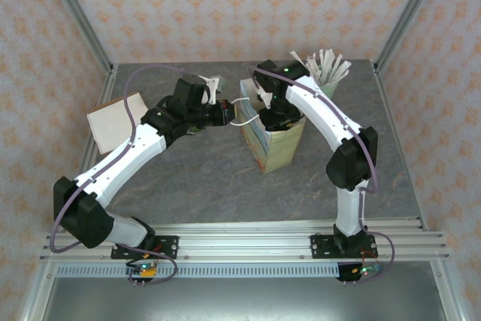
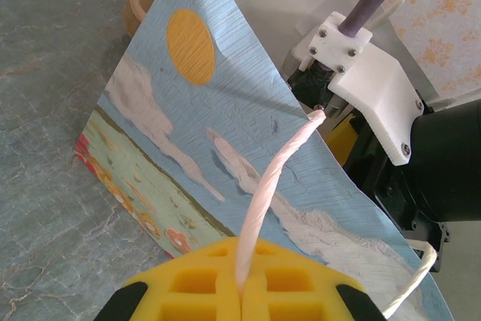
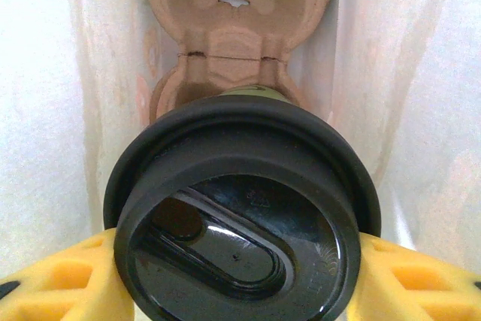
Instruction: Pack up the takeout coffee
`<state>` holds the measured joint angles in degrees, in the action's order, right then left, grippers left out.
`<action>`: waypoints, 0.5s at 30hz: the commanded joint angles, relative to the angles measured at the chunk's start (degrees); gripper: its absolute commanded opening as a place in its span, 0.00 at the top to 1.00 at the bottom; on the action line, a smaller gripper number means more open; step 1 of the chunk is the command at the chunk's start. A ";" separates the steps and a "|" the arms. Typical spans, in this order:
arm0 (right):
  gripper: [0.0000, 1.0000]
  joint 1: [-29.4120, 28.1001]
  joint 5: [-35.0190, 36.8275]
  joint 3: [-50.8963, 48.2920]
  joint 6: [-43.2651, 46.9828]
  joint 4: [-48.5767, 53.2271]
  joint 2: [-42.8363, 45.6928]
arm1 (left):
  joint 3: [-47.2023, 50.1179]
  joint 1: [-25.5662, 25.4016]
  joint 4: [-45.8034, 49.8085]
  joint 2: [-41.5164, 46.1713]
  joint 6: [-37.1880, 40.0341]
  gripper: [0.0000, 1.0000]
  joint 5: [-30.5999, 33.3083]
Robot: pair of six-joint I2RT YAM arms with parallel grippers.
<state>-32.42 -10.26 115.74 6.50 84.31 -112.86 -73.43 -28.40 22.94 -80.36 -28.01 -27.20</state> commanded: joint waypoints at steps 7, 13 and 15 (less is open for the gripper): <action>0.53 0.28 0.54 -0.27 0.61 -0.05 0.67 | 0.42 -0.35 0.18 1.63 0.77 1.00 0.39; 0.53 0.27 0.70 1.23 0.71 0.96 0.42 | 0.39 -0.35 0.25 1.51 0.90 1.00 0.26; 0.54 0.29 0.77 1.30 0.75 0.97 0.49 | 0.39 -0.38 0.49 1.37 1.04 1.00 0.31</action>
<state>-32.42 -10.26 115.74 6.52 84.25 -112.75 -73.43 -28.40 22.94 -80.34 -28.01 -27.20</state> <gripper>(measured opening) 0.602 0.055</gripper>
